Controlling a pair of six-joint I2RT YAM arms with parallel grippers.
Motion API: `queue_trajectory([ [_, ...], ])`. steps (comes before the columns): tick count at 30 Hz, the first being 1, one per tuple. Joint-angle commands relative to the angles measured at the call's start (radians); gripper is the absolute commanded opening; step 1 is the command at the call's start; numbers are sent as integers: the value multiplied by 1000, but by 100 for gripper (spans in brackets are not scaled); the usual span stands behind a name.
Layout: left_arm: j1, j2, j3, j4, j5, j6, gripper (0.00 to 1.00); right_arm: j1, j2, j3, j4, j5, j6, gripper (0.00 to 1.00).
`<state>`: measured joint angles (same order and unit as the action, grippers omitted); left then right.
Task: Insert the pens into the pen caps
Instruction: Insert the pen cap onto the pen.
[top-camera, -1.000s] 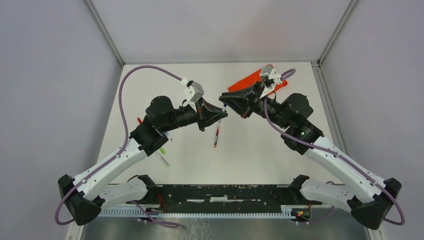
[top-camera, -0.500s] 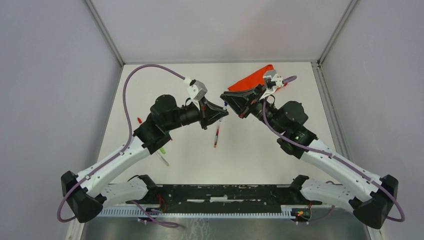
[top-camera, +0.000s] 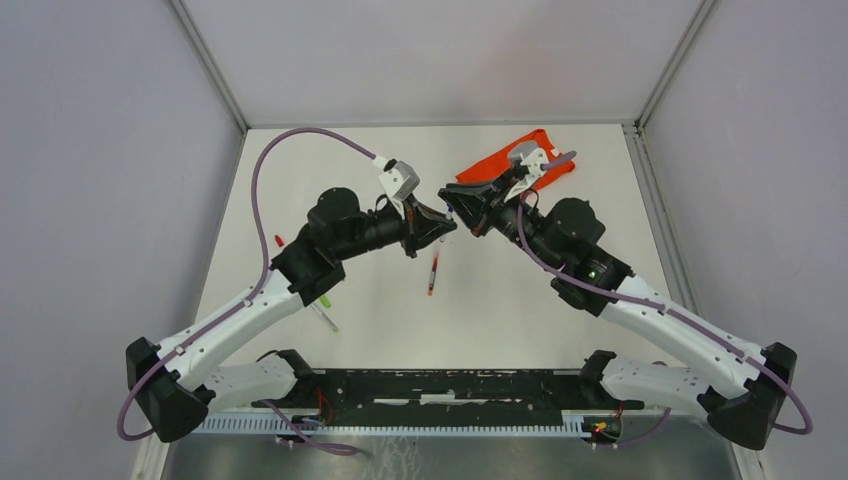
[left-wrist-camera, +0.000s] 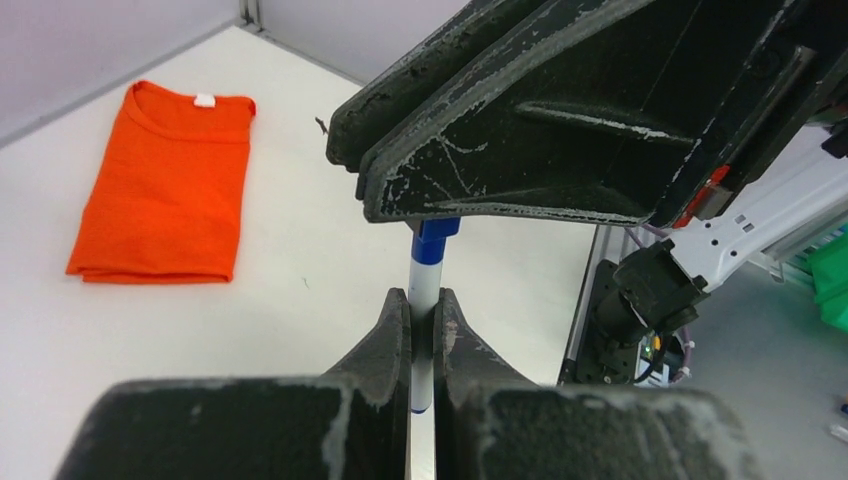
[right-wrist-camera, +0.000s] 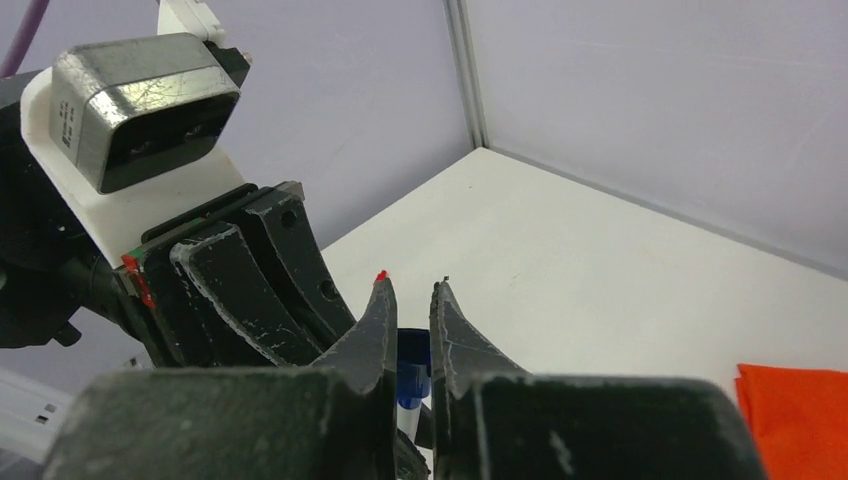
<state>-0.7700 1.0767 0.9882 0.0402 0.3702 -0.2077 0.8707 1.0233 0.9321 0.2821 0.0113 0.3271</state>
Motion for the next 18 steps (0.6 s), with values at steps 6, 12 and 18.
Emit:
queue_trajectory([
  [6,18,-40,9,232,-106,61,2,14,-2,164,-249,-86,-186,35],
  [12,18,-67,-56,180,-140,56,2,13,-115,36,-74,-65,-169,52],
  [18,17,-73,-100,82,-236,11,2,13,-174,-108,-150,124,-175,57],
])
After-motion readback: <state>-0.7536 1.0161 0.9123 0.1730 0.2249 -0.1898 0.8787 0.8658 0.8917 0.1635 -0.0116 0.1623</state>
